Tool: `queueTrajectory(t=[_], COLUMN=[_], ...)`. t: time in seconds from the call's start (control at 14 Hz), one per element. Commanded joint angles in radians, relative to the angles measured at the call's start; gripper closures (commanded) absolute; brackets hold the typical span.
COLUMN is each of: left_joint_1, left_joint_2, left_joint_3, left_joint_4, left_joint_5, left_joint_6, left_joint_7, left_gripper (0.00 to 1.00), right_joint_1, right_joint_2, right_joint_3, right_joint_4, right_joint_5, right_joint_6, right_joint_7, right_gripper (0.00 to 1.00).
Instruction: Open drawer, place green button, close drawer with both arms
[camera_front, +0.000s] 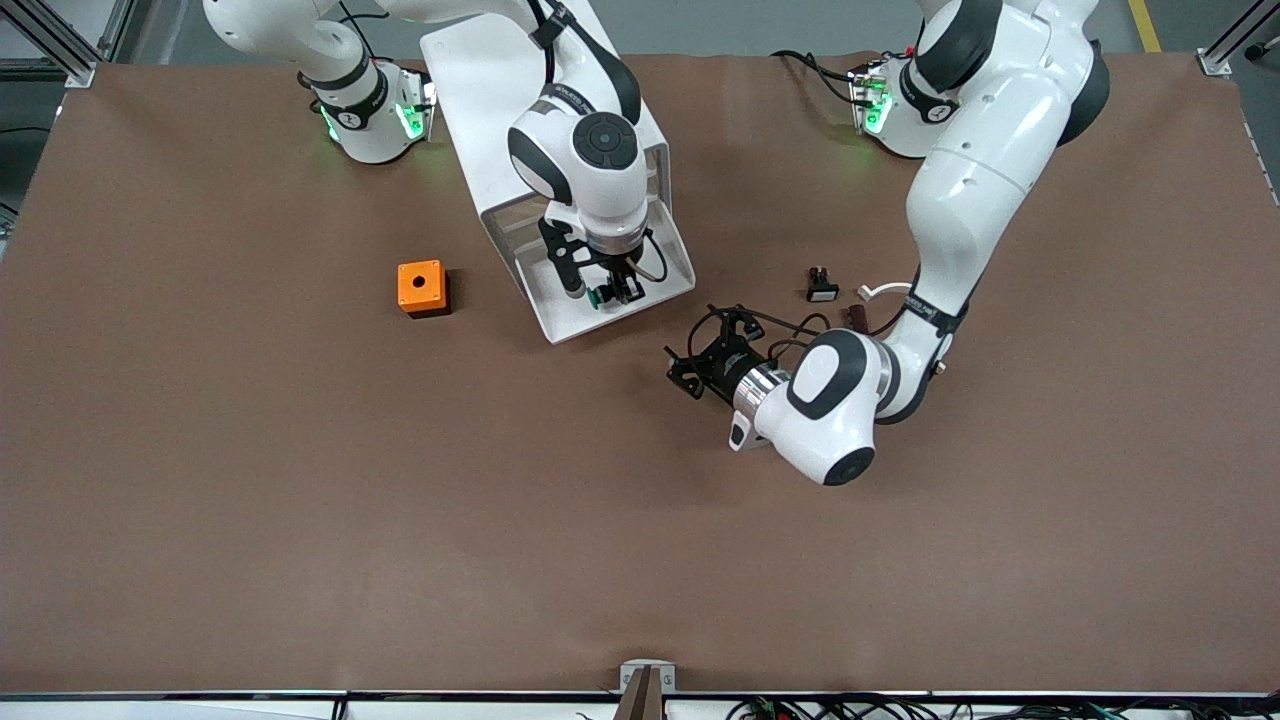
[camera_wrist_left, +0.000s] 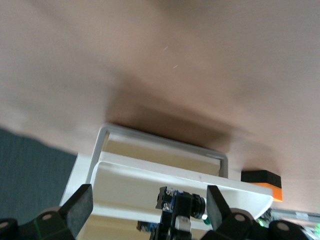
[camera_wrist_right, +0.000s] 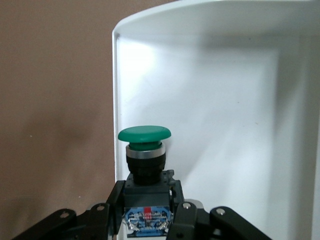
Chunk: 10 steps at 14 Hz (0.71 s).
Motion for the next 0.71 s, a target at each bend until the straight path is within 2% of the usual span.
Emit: queueTrajectory(t=[0.0,0.14,0.21,0.36,0.64], left_joint_1=[-0.024,-0.046,-0.055,-0.064,-0.125], left_joint_2=[-0.066,-0.103,-0.122,-0.145,-0.145], left_joint_3=[0.004,0.0,-0.002,-0.005,-0.01], left_joint_4=[-0.026,-0.029,-0.03,-0.036,-0.061], left_joint_5=[0.128,0.226,0.27,0.356,0.488], left_joint_6=[0.08,0.105,0.119,0.195,0.31], left_joint_7=[0.04,0.037,0.038,0.038,0.017], left_gripper=[0.0,0.0,0.0,0.0,0.0], right_joint_1=[0.012,0.011,0.009,0.003,-0.052], right_joint_2=[0.002,0.002,0.001,-0.01,-0.05], right_joint_3=[-0.01,-0.01,-0.011,-0.014,-0.018], right_joint_4=[-0.004,-0.003,-0.003,0.0,0.045], right_joint_5=[-0.021,-0.024,-0.024,-0.031,-0.079], right_joint_6=[0.006,0.003,0.0,-0.012,-0.144], right_joint_7=[0.028,0.026,0.025,0.022,-0.038], right_gripper=[0.54,0.27,0.0,0.0,0.0])
